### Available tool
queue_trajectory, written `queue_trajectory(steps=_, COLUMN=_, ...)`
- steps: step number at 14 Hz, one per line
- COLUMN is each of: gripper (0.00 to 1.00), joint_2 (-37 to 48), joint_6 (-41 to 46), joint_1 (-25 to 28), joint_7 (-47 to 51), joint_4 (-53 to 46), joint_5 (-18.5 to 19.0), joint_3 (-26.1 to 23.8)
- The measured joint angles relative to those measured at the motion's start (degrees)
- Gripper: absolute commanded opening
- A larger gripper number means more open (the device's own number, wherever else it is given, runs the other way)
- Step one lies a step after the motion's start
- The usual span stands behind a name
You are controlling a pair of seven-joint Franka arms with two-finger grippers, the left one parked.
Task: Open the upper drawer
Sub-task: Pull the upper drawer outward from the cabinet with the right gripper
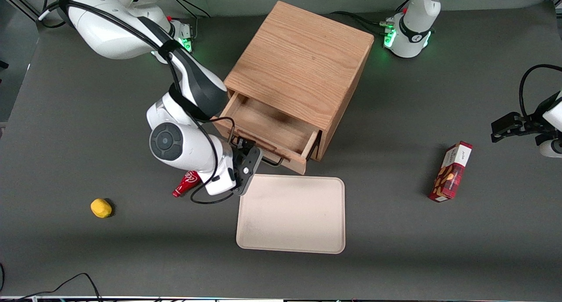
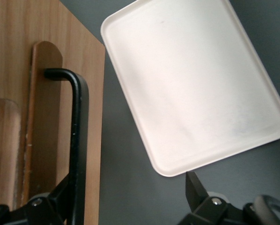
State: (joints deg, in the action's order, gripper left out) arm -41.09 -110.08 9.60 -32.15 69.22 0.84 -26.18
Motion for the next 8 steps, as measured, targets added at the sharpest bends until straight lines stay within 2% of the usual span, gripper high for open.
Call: queue_trajectory(steps=8, gripper=1.0, joint_2=-1.67, joint_6=-4.97, joint_1=-1.39, joint_7=-1.47, joint_4=-2.66, joint_5=0.0, joint_3=3.44)
